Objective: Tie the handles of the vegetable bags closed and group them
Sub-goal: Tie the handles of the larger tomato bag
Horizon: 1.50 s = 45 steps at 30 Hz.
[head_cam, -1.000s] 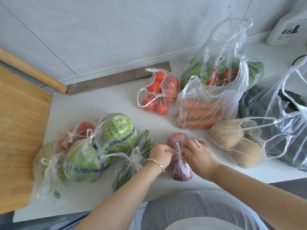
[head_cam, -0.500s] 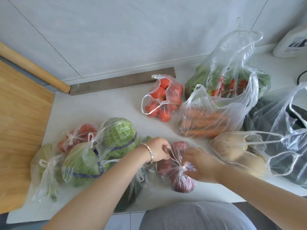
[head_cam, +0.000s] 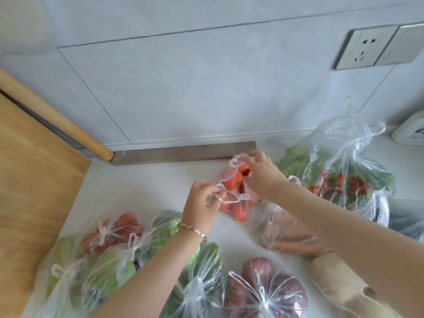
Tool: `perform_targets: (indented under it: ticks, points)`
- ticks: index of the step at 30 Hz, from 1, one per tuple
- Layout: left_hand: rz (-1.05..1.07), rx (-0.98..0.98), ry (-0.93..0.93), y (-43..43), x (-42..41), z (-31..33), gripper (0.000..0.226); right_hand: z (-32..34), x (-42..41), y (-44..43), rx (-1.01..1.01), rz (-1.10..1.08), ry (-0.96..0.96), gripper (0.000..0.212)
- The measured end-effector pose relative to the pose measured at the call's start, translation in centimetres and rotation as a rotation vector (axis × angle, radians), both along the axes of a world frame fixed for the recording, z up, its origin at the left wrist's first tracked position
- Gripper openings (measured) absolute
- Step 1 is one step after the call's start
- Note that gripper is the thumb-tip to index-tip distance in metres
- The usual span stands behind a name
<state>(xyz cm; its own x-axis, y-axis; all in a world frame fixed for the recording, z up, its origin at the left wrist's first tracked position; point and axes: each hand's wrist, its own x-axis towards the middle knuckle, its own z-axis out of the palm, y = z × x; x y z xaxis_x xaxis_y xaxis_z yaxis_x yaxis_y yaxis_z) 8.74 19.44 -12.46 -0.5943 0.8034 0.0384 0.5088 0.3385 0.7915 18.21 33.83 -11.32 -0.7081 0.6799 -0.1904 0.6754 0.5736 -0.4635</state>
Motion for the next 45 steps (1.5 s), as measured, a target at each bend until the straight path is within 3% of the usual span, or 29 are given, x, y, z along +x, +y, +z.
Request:
perform_targets:
  ticks: [4, 6, 10, 14, 21, 24, 28, 30, 36, 41, 45]
  points:
    - [0.233, 0.073, -0.504, 0.8, -1.1, 1.0, 0.015, -1.0, -1.5, 0.7, 0.029, 0.089, -0.106, 0.026]
    - [0.287, 0.094, -0.625, 0.8, -2.1, 1.2, 0.016, -1.0, -1.8, 0.8, 0.021, 0.084, 0.062, 0.025]
    - [0.226, 0.247, -0.862, 0.6, -2.9, 1.7, 0.034, 0.8, -1.5, 0.7, -0.139, -0.129, 0.387, 0.036]
    - [0.144, 0.316, -0.876, 1.0, -2.3, 2.3, 0.037, 2.7, -0.1, 0.9, -0.280, -0.269, 0.479, 0.033]
    - [0.107, 0.426, -0.870, 1.0, -2.1, 3.1, 0.031, 2.5, 1.3, -1.7, -0.345, -0.055, 0.517, 0.028]
    - [0.056, 0.275, -0.820, 0.6, -2.0, 2.3, 0.028, 1.1, 0.9, -2.5, -0.445, -0.032, 0.510, 0.026]
    - [0.069, 0.083, -0.693, 0.6, -2.2, 0.9, 0.032, -0.6, -0.8, -2.7, -0.599, -0.191, 0.600, 0.032]
    - [0.123, 0.094, -0.754, 0.8, -2.5, 0.8, 0.035, -1.2, -1.6, -2.7, -0.689, -0.265, 0.603, 0.033]
    - [0.263, 0.139, -1.029, 1.7, -2.8, 0.3, 0.024, -2.5, -3.3, -3.7, -0.945, -0.454, 0.629, 0.012]
    - [0.433, 0.112, -1.302, 1.5, -3.1, -0.7, 0.027, -3.1, -2.8, -5.0, -1.064, -0.412, 0.615, 0.012]
    - [0.374, 0.031, -1.285, 1.0, -3.0, -1.4, 0.013, -3.4, -1.7, -5.2, -1.200, -0.375, 0.696, 0.022]
